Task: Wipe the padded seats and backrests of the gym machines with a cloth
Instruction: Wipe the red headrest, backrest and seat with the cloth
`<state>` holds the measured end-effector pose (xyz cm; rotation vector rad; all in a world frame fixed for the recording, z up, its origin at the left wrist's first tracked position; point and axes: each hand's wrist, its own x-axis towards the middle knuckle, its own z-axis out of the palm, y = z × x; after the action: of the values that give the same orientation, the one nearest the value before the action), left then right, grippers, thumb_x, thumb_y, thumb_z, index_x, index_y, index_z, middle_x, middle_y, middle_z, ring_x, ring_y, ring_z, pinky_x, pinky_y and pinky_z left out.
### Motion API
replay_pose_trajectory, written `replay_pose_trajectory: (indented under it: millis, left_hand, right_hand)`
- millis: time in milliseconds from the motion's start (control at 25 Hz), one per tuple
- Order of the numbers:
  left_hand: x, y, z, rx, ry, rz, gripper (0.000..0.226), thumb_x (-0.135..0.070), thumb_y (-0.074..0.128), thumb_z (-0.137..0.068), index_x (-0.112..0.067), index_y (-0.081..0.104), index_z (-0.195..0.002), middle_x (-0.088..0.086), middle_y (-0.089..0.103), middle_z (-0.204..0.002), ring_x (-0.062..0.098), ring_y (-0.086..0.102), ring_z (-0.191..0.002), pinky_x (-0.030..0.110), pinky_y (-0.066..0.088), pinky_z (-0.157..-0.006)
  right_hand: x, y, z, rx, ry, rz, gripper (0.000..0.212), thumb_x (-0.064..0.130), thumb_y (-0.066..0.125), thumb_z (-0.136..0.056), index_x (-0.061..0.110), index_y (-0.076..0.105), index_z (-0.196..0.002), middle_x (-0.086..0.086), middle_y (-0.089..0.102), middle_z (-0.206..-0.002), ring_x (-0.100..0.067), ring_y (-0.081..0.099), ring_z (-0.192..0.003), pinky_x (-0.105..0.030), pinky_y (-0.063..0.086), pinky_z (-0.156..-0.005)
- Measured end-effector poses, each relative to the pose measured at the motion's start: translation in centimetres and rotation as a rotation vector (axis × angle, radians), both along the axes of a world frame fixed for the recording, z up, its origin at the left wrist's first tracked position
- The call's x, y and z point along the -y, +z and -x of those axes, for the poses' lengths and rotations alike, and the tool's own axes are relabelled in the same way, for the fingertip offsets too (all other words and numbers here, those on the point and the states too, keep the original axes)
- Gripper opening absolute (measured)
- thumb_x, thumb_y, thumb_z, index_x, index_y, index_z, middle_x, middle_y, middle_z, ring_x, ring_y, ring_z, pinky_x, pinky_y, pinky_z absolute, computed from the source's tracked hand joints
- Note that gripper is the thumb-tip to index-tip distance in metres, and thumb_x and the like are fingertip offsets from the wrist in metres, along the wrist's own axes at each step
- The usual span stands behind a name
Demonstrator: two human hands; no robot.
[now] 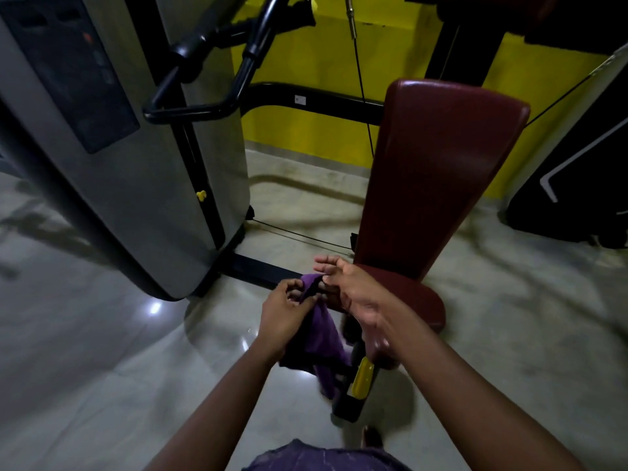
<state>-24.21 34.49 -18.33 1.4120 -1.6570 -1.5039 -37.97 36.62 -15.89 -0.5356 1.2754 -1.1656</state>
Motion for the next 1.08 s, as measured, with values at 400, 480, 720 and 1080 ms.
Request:
replay_pose_trajectory:
  millis: [400, 480, 720, 1080]
  left_hand:
    - [5.2, 1.8, -3.6, 0.313, -0.540, 0.315, 0.019, -0.024, 0.059, -0.091, -0.021, 0.071, -0.106, -0.007, 0.071, -0.097, 0.004, 0.064, -0.087, 0.020, 0.048, -0.079]
    - [5.9, 1.6, -4.0, 0.325, -0.581, 0.320, 0.021, -0.023, 0.059, -0.091, -0.019, 0.071, -0.108, -0.004, 0.072, -0.102, 0.005, 0.064, -0.091, 0.020, 0.049, -0.082]
    - [6.5, -0.8, -3.9, 0.380, -0.140, 0.491, 0.027, -0.026, 0.069, -0.083, -0.012, 0.063, -0.105, 0.002, 0.055, -0.100, 0.018, 0.054, -0.095, 0.024, 0.042, -0.083]
    - [5.0, 0.4, -2.2, 0.395, -0.742, 0.619, 0.048, -0.040, 0.041, -0.088, -0.009, 0.065, -0.116, 0.008, 0.067, -0.106, 0.017, 0.060, -0.095, 0.022, 0.042, -0.080]
  right_hand:
    - [-0.9, -4.3, 1.7, -1.213, 0.443, 0.027, 0.015, 0.032, 0.064, -0.085, 0.022, 0.068, -0.096, 0.008, 0.067, -0.089, -0.006, 0.058, -0.080, -0.024, 0.044, -0.068]
    - [-0.5, -5.6, 1.0, -1.094, 0.492, 0.001, 0.008, 0.028, 0.051, -0.094, 0.023, 0.058, -0.095, 0.007, 0.060, -0.085, -0.012, 0.058, -0.080, -0.032, 0.048, -0.074]
    - [-0.3, -3.8, -1.2, -0.072, 0.073, -0.068, 0.014, 0.015, 0.049, -0.096, 0.007, 0.055, -0.086, -0.006, 0.053, -0.069, -0.007, 0.055, -0.045, -0.021, 0.054, -0.048]
    - [-1.5, -4.5, 2.5, -0.899, 0.168, 0.175, 0.026, 0.014, 0.062, -0.087, 0.022, 0.055, -0.110, -0.003, 0.062, -0.098, -0.009, 0.060, -0.076, -0.027, 0.053, -0.074]
